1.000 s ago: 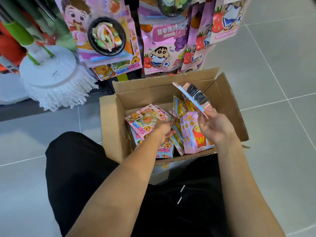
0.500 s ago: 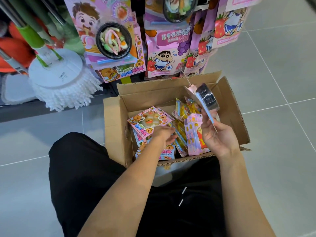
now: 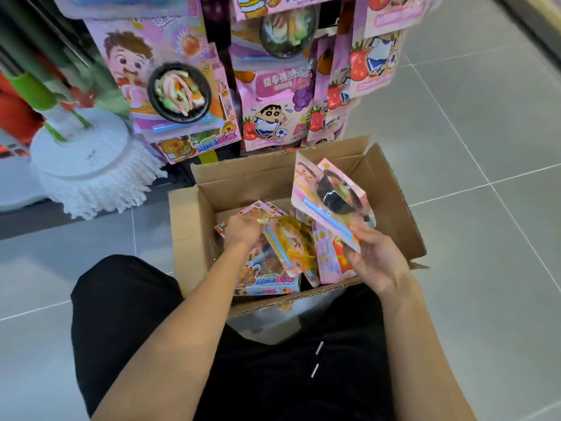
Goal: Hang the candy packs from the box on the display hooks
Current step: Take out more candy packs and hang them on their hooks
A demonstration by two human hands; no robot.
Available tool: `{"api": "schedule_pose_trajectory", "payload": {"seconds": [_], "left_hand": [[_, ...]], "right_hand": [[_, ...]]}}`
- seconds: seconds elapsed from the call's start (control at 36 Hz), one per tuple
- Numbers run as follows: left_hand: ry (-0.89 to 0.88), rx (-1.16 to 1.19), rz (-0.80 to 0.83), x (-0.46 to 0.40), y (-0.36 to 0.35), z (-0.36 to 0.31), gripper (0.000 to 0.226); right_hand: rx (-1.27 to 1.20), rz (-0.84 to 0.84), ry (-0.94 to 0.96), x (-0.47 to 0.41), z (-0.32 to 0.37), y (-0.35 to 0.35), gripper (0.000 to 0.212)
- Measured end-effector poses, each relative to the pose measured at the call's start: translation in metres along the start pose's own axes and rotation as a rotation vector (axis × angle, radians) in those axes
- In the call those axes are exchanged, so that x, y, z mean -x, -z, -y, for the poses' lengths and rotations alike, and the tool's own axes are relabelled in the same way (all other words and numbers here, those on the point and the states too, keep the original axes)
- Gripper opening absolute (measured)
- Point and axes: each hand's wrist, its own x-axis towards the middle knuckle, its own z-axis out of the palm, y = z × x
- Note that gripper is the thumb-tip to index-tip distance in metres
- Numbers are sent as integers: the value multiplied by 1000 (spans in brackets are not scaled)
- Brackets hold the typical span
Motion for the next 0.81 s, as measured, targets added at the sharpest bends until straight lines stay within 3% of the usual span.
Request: {"api": "schedule_pose_trajectory", "payload": {"seconds": [0.03,0.08,0.19,0.28,0.36,0.56,0.69,0.81], "left_hand": [[-14,22,-2,-1,11,0,19],[-27,82,2,3,31,-4,16],[-30,199,24,15,62,-15,18],[-52,171,46,25,80,-21,12],[-116,134,41,36,100,-30,20],[-257,188,149,65,142,-43,12],[-295,315,278,77,154,-42,15],[-373,298,339,87,150,-43,18]], "right_hand": [[43,4,-6,-1,-2,-3,46],[134,43,0,-2,-7,-8,22],[259,61,-8,0,-22,-24,37],[332,78,0,1,-28,-33,24],[301,44,5,4,-30,-42,23],[370,-42,-20,9,-41,-58,20],[454,-131,74,24,-50,-80,23],[529,-43,181,28,-47,-90,24]]}}
